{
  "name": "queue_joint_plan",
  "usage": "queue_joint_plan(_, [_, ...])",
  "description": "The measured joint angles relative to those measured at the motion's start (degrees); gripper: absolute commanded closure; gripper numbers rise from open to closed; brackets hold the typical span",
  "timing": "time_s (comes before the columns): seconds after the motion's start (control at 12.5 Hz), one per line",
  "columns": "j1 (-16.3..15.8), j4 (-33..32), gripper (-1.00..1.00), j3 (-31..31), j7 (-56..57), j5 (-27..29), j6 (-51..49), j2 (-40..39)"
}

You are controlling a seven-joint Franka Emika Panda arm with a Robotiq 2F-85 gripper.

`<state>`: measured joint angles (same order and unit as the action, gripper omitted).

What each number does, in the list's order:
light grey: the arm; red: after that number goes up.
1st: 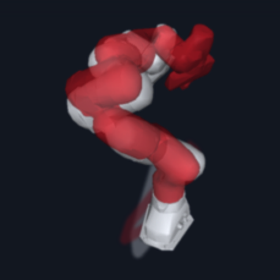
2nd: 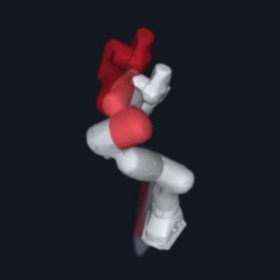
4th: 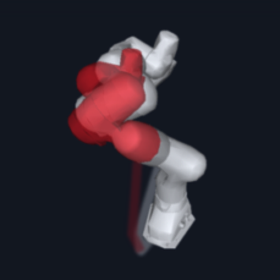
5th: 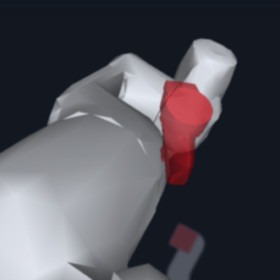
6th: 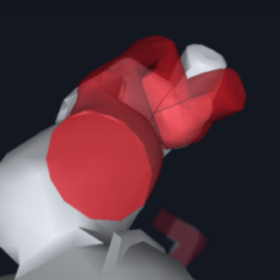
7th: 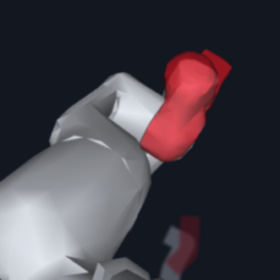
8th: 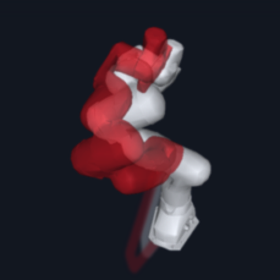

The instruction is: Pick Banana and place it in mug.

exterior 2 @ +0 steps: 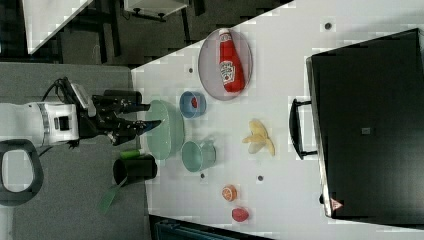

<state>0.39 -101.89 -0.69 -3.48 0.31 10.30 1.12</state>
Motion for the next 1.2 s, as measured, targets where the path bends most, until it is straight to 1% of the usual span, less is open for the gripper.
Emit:
queue_joint_plan(0.08, [-0.36,-2.8,-0.59,-0.76,0.0,0.25,-5.39,2.83])
queue_joint_plan(0.16, [-0.04,-6.83,-0.81,-1.2,0.0,0.38,-8.77,7.23])
queue_joint_plan(0.24, [0.19,-8.84,-1.0,-1.67,0.0,-0.59,-9.71,11.17])
queue_joint_plan(0.32, [-0.14,-9.4,-1.0,-2.8,0.0,-1.59,-9.1,14.21])
queue_joint_plan(0.48, [1.65,-9.4,-1.0,-2.76,0.0,-1.43,-7.85,17.72])
queue_joint_plan(0.56, [1.86,-9.34,-1.0,-2.75,0.0,-2.17,-6.76,18.17])
queue_joint_plan(0.72, [0.76,-10.69,-1.0,-3.69,0.0,-1.87,-3.69,17.36])
queue_joint_plan(0.88, [-0.07,-16.17,-1.0,-3.62,0.01,-1.39,3.98,15.44])
queue_joint_plan(0.96, [-0.6,-18.86,-1.0,-3.73,0.37,-0.88,6.93,13.18])
queue_joint_plan(1.2, [-0.26,-29.71,-1.0,-1.62,3.33,-0.65,20.98,5.39])
